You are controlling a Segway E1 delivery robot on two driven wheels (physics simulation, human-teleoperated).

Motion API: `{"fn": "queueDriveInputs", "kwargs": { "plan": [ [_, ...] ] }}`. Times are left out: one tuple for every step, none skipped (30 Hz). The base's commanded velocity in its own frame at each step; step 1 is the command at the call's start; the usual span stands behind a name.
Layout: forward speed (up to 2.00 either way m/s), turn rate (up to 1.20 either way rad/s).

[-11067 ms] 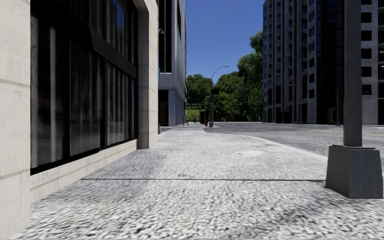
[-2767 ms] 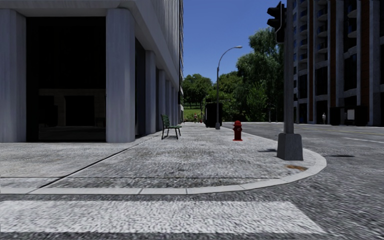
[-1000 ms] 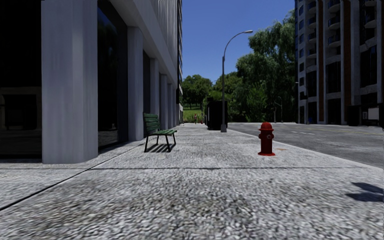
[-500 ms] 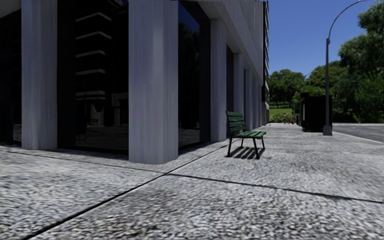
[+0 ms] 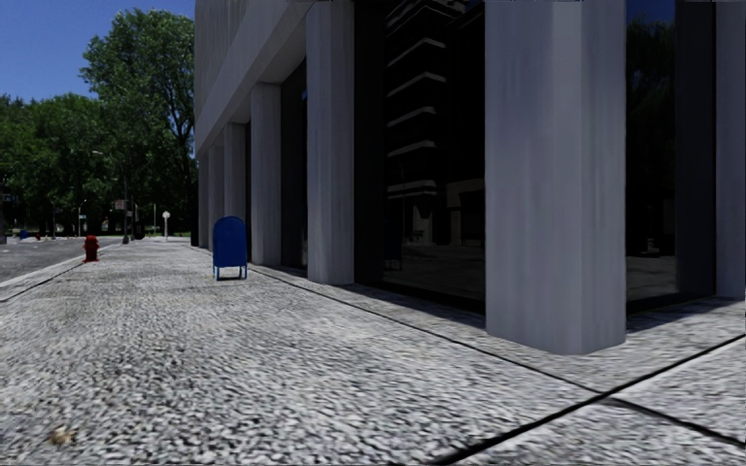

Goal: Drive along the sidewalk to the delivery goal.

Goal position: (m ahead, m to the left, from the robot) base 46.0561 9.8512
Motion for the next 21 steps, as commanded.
{"fn": "queueDriveInputs", "kwargs": {
  "plan": [
    [1.56, 1.2],
    [1.56, 1.2],
    [1.56, 1.2],
    [1.56, 1.2],
    [1.56, 1.2],
    [1.56, 1.2],
    [1.56, 1.2],
    [1.56, 1.2],
    [1.56, 0.73],
    [1.56, 0.73],
    [1.56, 0.25],
    [1.56, 0.06],
    [1.56, 0.0],
    [1.56, 0.0],
    [1.56, 0.0],
    [1.56, 0.0],
    [1.56, 0.0],
    [1.56, 0.0],
    [1.56, 0.0],
    [1.56, 0.0],
    [1.56, 0.0]
  ]
}}
